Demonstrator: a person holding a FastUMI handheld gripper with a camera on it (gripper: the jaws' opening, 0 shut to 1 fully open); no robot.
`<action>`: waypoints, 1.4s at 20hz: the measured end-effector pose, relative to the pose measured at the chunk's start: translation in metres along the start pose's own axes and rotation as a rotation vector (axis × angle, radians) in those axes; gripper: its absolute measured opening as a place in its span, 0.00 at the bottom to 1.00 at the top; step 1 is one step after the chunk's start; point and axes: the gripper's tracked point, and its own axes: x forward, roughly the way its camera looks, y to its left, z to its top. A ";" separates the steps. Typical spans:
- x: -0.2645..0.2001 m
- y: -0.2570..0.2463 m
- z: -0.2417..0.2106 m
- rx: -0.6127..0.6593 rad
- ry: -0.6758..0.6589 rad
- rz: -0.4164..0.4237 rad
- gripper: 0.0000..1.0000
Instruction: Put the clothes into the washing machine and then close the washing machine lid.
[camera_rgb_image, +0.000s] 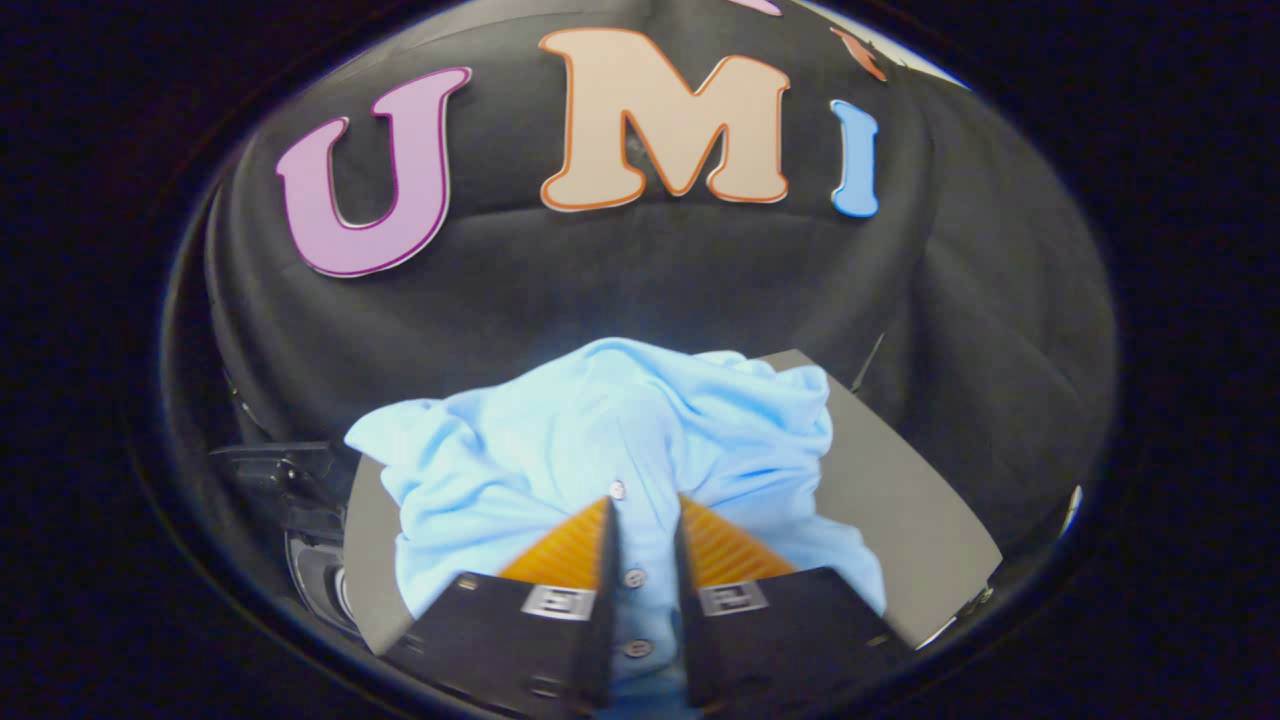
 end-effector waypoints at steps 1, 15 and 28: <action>-0.007 0.002 0.000 0.004 -0.007 0.025 0.13; -0.120 0.054 0.056 0.042 -0.304 0.279 0.01; -0.199 0.220 0.065 -0.001 -0.346 0.505 0.01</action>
